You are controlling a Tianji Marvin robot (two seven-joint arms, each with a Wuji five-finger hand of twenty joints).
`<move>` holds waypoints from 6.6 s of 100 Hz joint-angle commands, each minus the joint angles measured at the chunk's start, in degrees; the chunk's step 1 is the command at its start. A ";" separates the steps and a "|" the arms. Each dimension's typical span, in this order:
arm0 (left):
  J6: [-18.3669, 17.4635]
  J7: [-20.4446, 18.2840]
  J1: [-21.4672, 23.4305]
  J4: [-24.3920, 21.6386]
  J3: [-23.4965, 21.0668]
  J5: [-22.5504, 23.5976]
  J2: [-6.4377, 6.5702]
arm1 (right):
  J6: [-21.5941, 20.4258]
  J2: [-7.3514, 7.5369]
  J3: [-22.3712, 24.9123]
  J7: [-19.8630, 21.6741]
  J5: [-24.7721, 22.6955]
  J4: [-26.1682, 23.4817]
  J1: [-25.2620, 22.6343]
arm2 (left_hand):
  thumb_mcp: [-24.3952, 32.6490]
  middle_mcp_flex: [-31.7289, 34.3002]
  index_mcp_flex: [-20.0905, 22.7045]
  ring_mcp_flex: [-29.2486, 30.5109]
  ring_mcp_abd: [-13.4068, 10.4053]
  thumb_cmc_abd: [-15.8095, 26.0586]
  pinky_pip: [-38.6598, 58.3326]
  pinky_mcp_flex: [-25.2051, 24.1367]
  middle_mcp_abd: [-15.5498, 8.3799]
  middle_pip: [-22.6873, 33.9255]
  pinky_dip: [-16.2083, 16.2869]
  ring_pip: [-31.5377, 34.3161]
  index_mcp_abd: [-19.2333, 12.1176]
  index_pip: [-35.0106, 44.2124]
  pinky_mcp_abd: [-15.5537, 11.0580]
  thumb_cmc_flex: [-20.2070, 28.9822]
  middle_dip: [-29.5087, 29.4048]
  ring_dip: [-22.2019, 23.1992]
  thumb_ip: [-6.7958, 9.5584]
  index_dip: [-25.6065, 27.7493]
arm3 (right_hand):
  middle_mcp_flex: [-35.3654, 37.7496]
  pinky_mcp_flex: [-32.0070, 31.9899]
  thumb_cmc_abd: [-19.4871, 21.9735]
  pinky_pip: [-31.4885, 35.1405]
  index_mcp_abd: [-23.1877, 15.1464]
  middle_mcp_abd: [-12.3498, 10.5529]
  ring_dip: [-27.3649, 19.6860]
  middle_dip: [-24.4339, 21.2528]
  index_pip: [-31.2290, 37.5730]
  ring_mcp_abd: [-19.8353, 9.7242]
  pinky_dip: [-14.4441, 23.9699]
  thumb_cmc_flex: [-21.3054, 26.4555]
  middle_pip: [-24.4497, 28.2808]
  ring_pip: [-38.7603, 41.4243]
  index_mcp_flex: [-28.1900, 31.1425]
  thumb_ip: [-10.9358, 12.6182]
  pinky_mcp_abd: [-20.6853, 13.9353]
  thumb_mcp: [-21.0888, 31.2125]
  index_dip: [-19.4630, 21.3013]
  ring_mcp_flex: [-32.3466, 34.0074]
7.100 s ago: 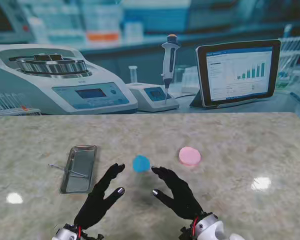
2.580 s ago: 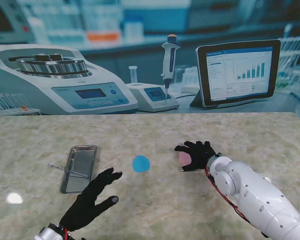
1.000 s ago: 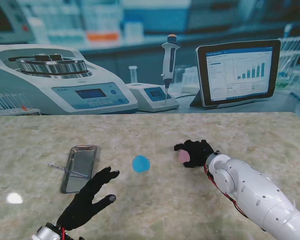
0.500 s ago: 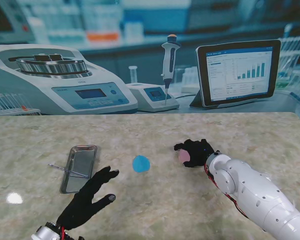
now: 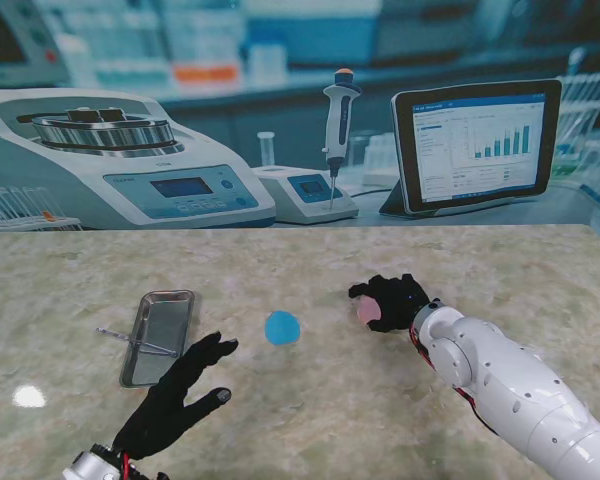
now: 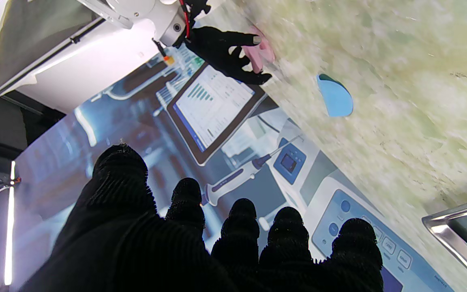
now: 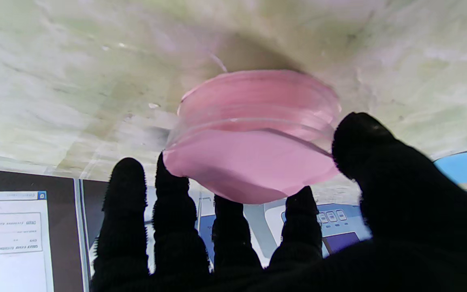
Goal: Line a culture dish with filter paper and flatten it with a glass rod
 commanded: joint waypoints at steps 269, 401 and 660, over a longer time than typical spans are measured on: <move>-1.68 0.17 1.52 0.63 -1.01 -2.80 -0.34 | -0.98 2.98 6.58 6.20 -18.78 -35.56 -33.53 | -1.11 -0.55 0.49 -1.52 0.00 1.52 -1.94 -0.31 -1.11 0.40 0.52 0.31 -0.86 0.61 -0.31 0.63 2.13 0.67 0.49 0.51 | 0.50 -4.35 2.73 -0.72 2.46 -0.11 0.63 1.02 5.57 1.51 3.11 3.31 -0.37 -2.82 7.31 1.21 -0.13 1.85 1.23 -1.89; -1.52 -0.18 0.59 0.72 -0.43 -1.73 -0.14 | 2.87 0.94 10.40 7.12 -7.86 -36.75 -29.34 | -1.11 -0.56 0.57 -1.52 0.02 1.47 -1.90 -0.32 -1.07 0.48 0.54 0.36 -0.81 0.75 -0.30 0.66 2.16 0.76 0.48 0.59 | -4.29 -9.05 9.67 -11.83 9.00 0.57 -7.06 -3.99 -6.18 -2.31 -1.36 0.66 -9.02 -14.80 -0.24 1.69 0.75 -11.27 2.02 -10.24; 1.21 -1.90 -2.73 1.54 -2.52 2.33 0.29 | 8.04 -6.93 -24.74 0.46 12.47 -0.12 10.69 | -1.03 -0.25 0.98 -1.49 -0.09 1.17 -1.69 -0.36 -0.93 1.17 1.03 0.55 -0.69 1.35 -0.28 1.00 2.12 1.51 0.44 0.91 | -4.93 -9.90 -0.81 -12.00 12.51 0.86 -5.57 -4.13 -6.41 -2.00 -0.74 -7.32 -13.77 -14.02 -0.64 -1.43 0.07 -5.71 2.79 -12.52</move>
